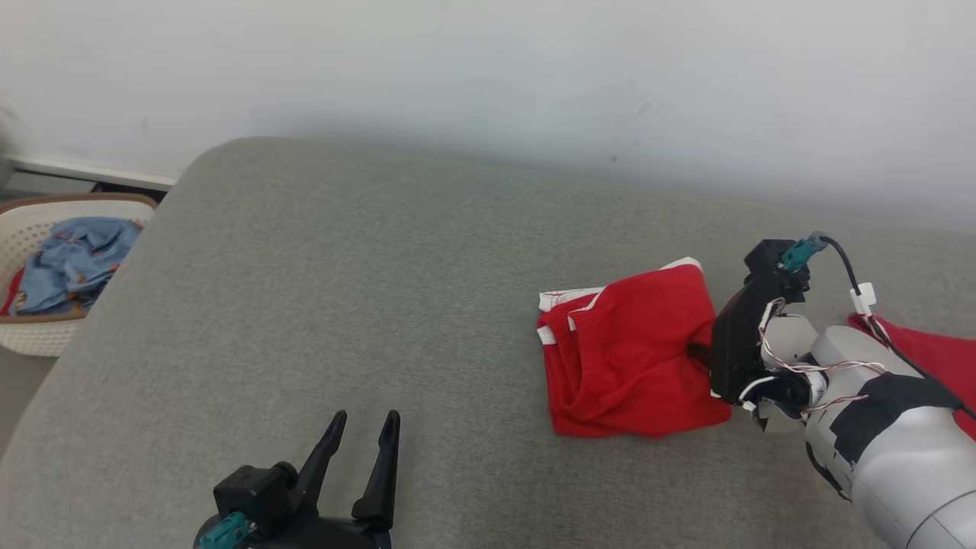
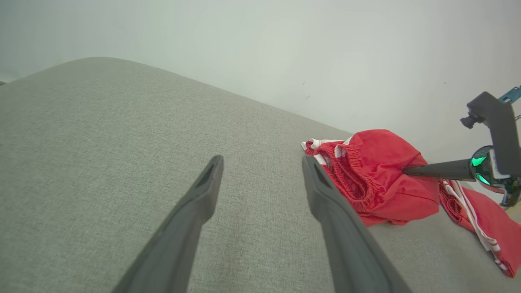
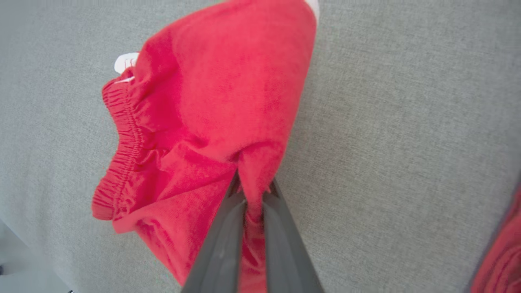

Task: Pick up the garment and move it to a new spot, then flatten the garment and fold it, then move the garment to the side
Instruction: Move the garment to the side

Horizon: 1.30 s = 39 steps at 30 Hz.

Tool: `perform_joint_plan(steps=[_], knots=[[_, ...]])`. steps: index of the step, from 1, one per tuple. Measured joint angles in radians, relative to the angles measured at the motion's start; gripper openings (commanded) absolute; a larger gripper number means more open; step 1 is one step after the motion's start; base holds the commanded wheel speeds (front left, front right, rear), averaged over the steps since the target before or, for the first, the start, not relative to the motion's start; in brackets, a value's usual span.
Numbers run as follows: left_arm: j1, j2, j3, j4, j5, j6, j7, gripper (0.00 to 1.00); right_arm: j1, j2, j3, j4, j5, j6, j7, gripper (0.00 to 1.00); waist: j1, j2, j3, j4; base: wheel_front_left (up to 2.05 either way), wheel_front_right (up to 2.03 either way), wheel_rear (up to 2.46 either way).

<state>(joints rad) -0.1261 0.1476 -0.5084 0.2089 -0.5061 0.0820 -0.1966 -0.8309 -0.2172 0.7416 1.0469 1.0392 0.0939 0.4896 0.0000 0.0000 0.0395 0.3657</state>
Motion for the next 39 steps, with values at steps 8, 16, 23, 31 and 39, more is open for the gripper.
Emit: perform_joint_plan(steps=[8,16,23,31,39], knots=[[0.000,0.011,0.001,-0.006,0.000,0.000,-0.003,1.00,-0.009,-0.032,-0.017,-0.014,0.000,0.009,-0.027,0.00,0.0000,0.0000,0.003,-0.077,0.00,0.00,0.00],[-0.001,0.012,-0.018,-0.011,0.005,-0.004,0.003,1.00,-0.048,-0.072,-0.023,0.007,0.002,0.012,0.000,0.00,0.0000,0.0000,0.004,-0.152,0.00,0.00,0.00],[-0.009,0.010,-0.033,-0.016,0.007,-0.012,0.013,1.00,-0.069,-0.119,-0.033,0.040,0.008,0.010,0.040,0.00,0.0000,0.0001,0.013,-0.190,0.00,0.00,0.00],[-0.012,0.012,-0.042,-0.027,0.015,-0.012,0.029,1.00,-0.119,-0.156,-0.025,0.062,0.001,-0.007,0.076,0.00,0.0001,0.0001,0.040,-0.199,0.00,0.00,0.00],[-0.029,0.012,-0.046,-0.035,0.015,-0.020,0.038,1.00,-0.167,-0.218,-0.004,0.085,-0.037,-0.024,0.102,0.00,0.0000,0.0000,0.077,-0.195,0.00,0.00,0.00]])
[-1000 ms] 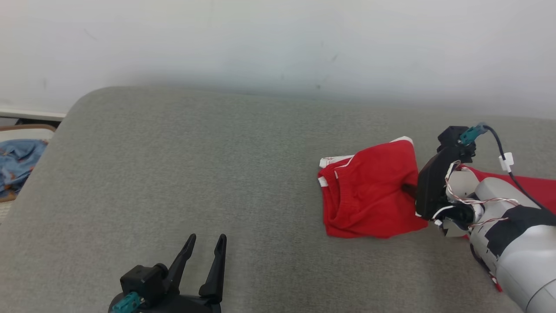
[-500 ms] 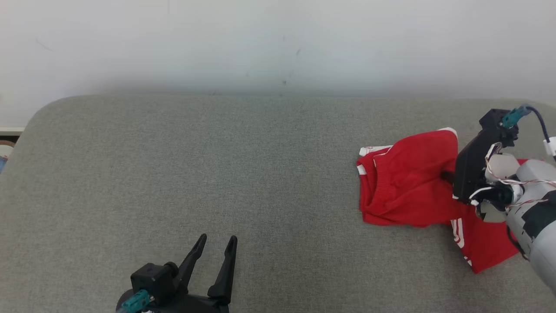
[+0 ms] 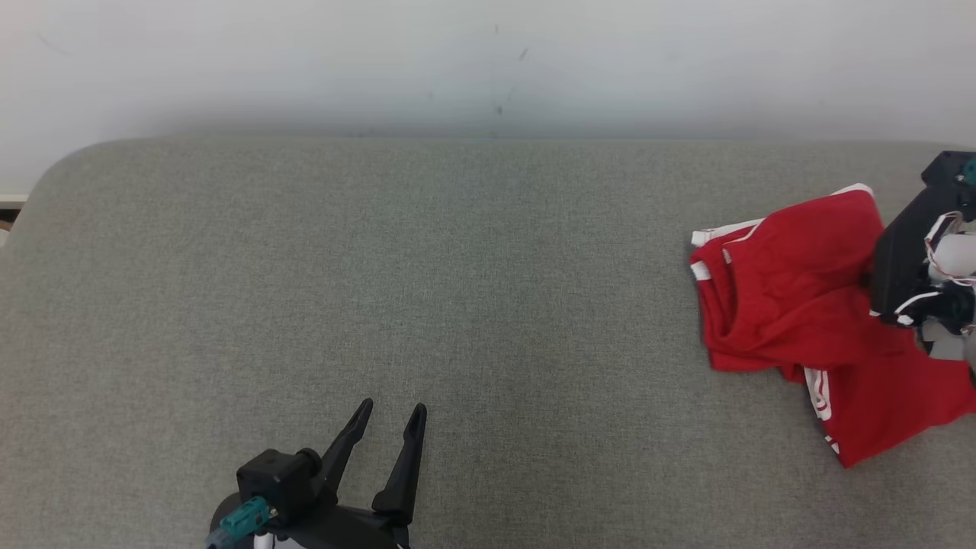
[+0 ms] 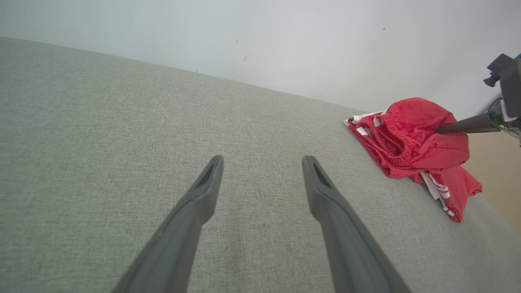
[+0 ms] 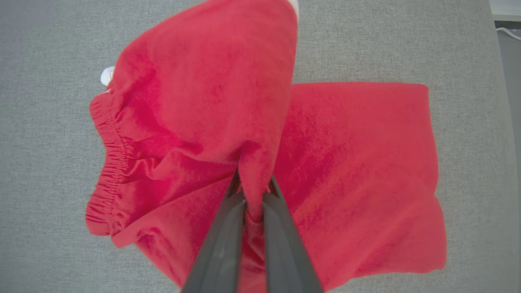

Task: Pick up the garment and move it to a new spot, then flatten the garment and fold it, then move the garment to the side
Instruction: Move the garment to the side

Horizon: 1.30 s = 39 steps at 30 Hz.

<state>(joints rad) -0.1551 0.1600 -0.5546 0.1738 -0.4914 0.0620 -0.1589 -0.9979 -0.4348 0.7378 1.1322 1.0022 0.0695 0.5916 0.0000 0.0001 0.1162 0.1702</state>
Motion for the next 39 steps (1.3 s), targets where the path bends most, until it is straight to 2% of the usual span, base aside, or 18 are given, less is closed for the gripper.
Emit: perform_joint_plan(steps=[13,20,26,27,28,29,39], knots=[[-0.020,-0.002,-0.001,-0.002,0.017,-0.001,0.002,1.00,-0.021,-0.071,0.036,0.047,-0.047,-0.026,0.023,0.00,-0.0001,0.0000,0.036,0.011,0.00,0.00,0.00],[-0.036,-0.004,-0.007,-0.003,0.017,-0.001,0.006,1.00,-0.029,-0.116,0.091,0.059,-0.127,-0.031,0.008,0.00,-0.0001,0.0000,0.058,0.019,0.00,0.00,0.00],[-0.043,-0.004,-0.003,0.002,0.017,-0.002,0.006,1.00,-0.029,-0.108,0.094,0.065,-0.127,-0.043,-0.003,0.00,0.0000,0.0000,0.075,0.032,0.00,0.00,0.00],[-0.043,-0.004,-0.002,0.002,0.017,-0.002,0.006,1.00,-0.029,-0.107,0.098,0.065,-0.130,-0.044,-0.006,0.22,0.0000,0.0000,0.076,0.034,0.00,0.00,0.00],[-0.043,-0.004,-0.002,0.003,0.017,-0.002,0.006,1.00,-0.030,-0.107,0.108,0.064,-0.142,-0.043,-0.011,0.87,-0.0001,0.0001,0.077,0.034,0.00,0.00,0.00],[-0.043,-0.004,-0.002,0.004,0.017,-0.002,0.006,1.00,-0.030,-0.107,0.114,0.065,-0.152,-0.044,-0.011,1.00,0.0000,0.0000,0.078,0.035,0.00,0.00,0.00],[-0.045,-0.004,0.016,0.040,0.016,-0.001,0.000,1.00,-0.056,-0.099,0.146,0.072,-0.187,-0.042,-0.022,1.00,0.0000,0.0000,0.052,0.021,0.00,0.00,0.00]])
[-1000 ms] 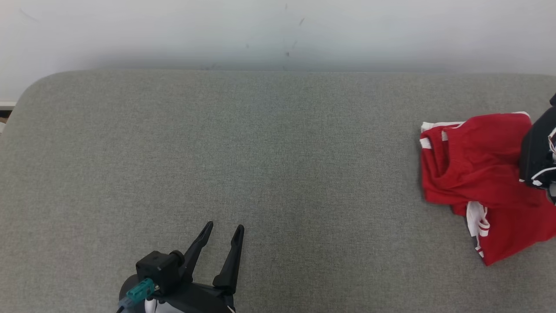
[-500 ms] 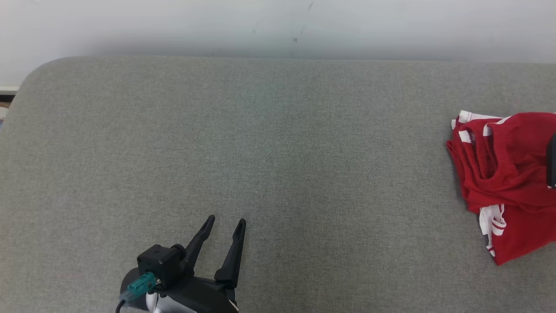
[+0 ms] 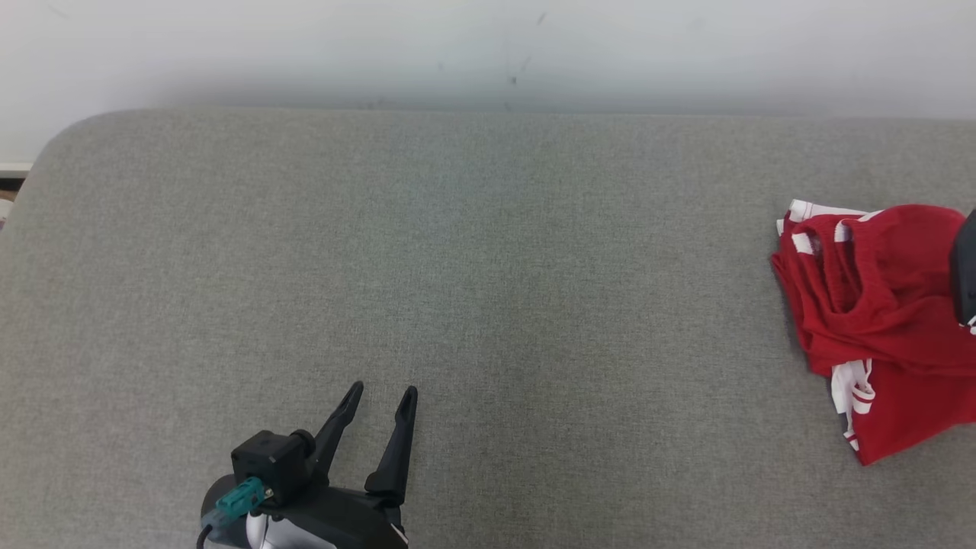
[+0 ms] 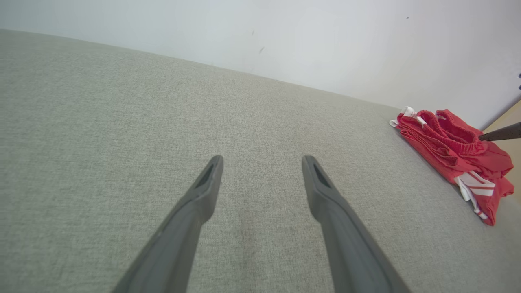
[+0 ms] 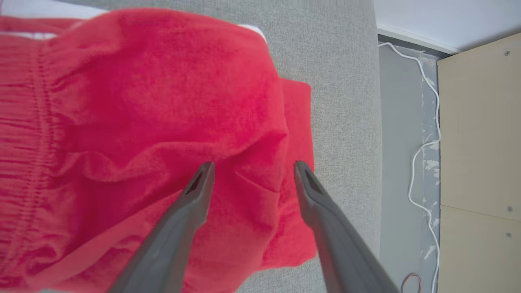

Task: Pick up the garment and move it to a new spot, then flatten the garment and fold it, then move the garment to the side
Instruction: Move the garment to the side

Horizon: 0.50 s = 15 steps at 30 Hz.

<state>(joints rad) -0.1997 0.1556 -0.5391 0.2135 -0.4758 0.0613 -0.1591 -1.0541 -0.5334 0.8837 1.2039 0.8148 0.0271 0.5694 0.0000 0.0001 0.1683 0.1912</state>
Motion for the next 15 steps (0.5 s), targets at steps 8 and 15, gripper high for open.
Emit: perform_joint_plan(steps=[8,15], knots=[[0.006,0.005,0.015,0.022,-0.009,0.000,-0.011,1.00,0.022,0.018,-0.075,-0.076,0.064,0.053,-0.194,1.00,-0.0001,-0.0001,-0.050,-0.013,0.00,0.00,0.00],[0.066,0.045,0.070,0.022,-0.036,0.015,-0.032,1.00,0.174,0.062,-0.119,-0.163,0.107,0.070,-0.407,1.00,-0.0001,0.0000,-0.101,-0.042,0.00,0.00,0.00]])
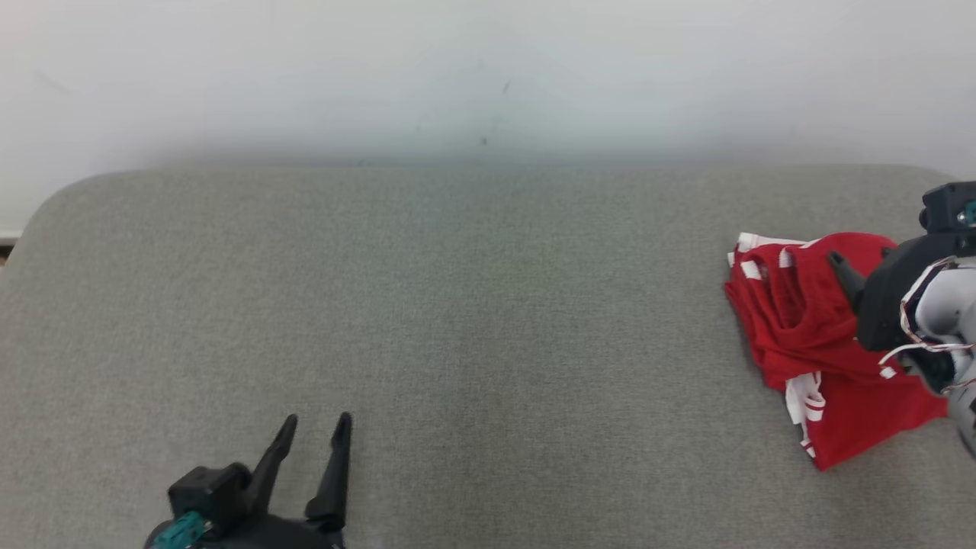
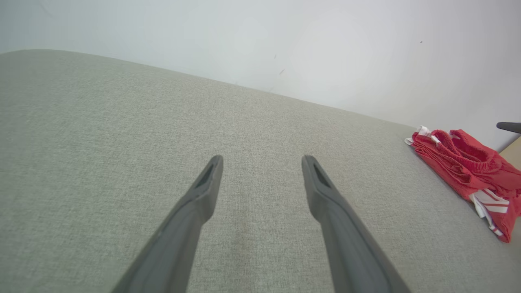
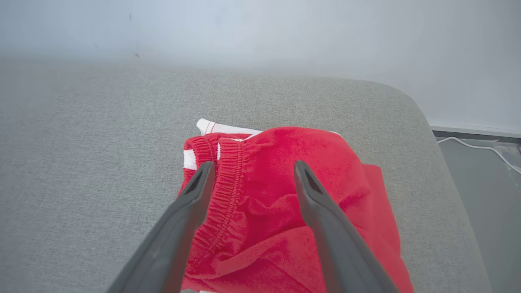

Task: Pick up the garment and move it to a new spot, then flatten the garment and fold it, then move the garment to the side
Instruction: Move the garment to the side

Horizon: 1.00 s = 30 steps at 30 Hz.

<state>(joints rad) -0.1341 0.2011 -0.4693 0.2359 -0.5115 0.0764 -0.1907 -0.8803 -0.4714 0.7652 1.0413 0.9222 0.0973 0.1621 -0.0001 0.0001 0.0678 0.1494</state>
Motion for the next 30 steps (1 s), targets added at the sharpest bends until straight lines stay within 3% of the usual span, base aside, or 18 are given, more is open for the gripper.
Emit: perform_joint_plan(steps=[11,15,21,28,30], knots=[[0.115,0.054,0.091,-0.035,-0.012,0.029,-0.021,1.00,0.201,0.039,-0.041,-0.191,0.017,-0.012,-0.323,1.00,-0.0001,-0.0001,-0.077,-0.070,0.00,0.00,0.00],[0.146,0.060,0.113,-0.057,-0.015,0.030,-0.023,1.00,0.284,0.038,-0.043,-0.279,-0.002,-0.051,-0.418,1.00,-0.0001,-0.0001,-0.099,-0.100,0.00,0.00,0.00],[0.201,0.068,0.144,-0.095,-0.014,0.039,-0.031,1.00,0.389,0.008,-0.065,-0.420,-0.015,-0.104,-0.417,1.00,-0.0001,-0.0001,-0.123,-0.143,0.00,0.00,0.00],[0.217,0.070,0.174,-0.141,-0.003,0.047,-0.031,1.00,0.546,-0.039,-0.126,-0.609,-0.052,-0.204,-0.417,1.00,-0.0001,-0.0001,-0.138,-0.169,0.00,0.00,0.00],[0.232,0.071,0.189,-0.160,-0.001,0.047,-0.031,1.00,0.577,-0.050,-0.145,-0.679,-0.084,-0.216,-0.417,1.00,0.0000,-0.0001,-0.138,-0.173,0.00,0.00,0.00]])
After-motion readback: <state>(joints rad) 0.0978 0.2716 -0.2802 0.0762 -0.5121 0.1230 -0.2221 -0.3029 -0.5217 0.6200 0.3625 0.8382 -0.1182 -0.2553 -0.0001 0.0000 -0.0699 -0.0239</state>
